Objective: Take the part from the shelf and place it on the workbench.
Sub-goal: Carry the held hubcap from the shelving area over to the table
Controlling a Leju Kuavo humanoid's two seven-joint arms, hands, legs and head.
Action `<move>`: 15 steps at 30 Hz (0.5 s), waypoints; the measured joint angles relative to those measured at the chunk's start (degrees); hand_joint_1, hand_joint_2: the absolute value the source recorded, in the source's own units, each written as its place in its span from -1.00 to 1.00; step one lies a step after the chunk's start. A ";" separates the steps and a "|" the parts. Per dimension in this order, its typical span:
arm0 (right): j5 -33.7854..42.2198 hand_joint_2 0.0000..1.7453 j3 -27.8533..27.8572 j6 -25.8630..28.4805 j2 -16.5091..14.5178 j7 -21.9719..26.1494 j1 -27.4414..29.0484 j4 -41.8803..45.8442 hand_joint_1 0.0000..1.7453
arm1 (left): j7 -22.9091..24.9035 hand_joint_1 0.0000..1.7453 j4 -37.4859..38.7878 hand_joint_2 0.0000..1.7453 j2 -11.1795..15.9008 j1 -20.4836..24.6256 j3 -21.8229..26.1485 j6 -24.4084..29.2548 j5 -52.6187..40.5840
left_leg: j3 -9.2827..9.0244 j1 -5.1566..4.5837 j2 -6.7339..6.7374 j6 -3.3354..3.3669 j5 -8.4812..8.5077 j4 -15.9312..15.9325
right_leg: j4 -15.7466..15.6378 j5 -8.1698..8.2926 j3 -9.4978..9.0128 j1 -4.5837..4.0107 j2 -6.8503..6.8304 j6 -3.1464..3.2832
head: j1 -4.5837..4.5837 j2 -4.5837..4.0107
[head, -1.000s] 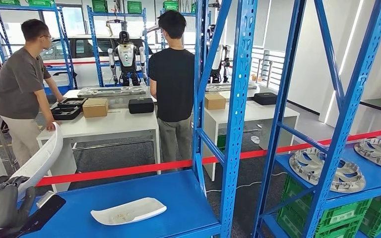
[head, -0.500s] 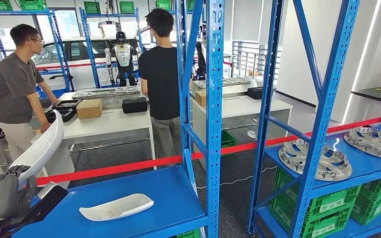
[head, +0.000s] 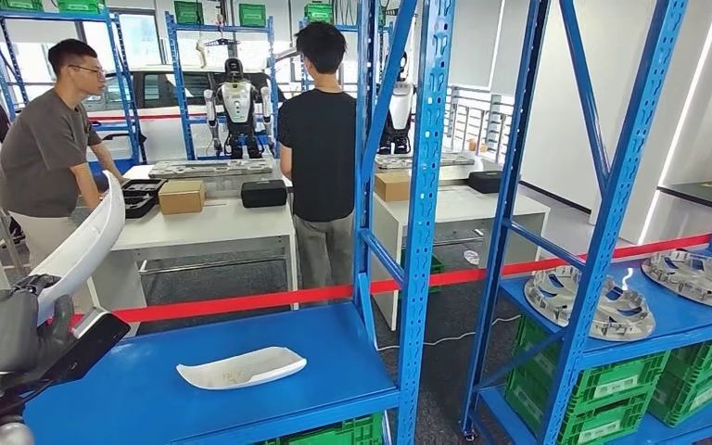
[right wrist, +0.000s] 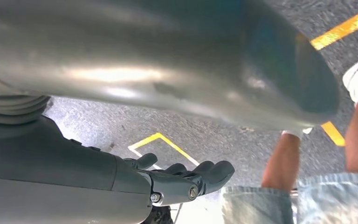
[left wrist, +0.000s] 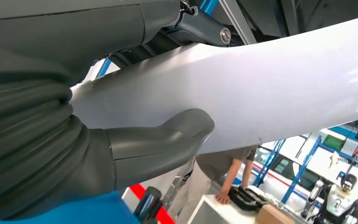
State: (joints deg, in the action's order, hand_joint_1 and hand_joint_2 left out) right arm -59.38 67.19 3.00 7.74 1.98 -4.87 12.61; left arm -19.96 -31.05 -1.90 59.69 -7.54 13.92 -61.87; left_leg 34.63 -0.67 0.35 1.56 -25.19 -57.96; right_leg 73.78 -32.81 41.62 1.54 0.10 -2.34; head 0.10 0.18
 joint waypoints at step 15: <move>-1.91 -1.00 -0.43 -0.28 -1.96 0.85 0.02 0.00 -1.00 | -1.32 0.80 3.20 1.00 0.81 0.07 0.00 1.09 1.03 | 6.96 0.39 -0.28 -3.78 -8.15 -16.72 | -14.38 7.11 -5.58 -0.05 -0.11 3.47 | -0.36 0.01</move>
State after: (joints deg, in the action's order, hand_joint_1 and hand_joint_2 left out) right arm -61.29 66.76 2.72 5.78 2.82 -4.85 12.61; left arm -21.28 -27.84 -1.09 59.76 -7.54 15.02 -60.84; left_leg 41.60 -0.28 0.07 -2.21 -33.34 -74.68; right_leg 59.40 -25.70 36.04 1.49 -0.02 1.13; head -0.25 0.19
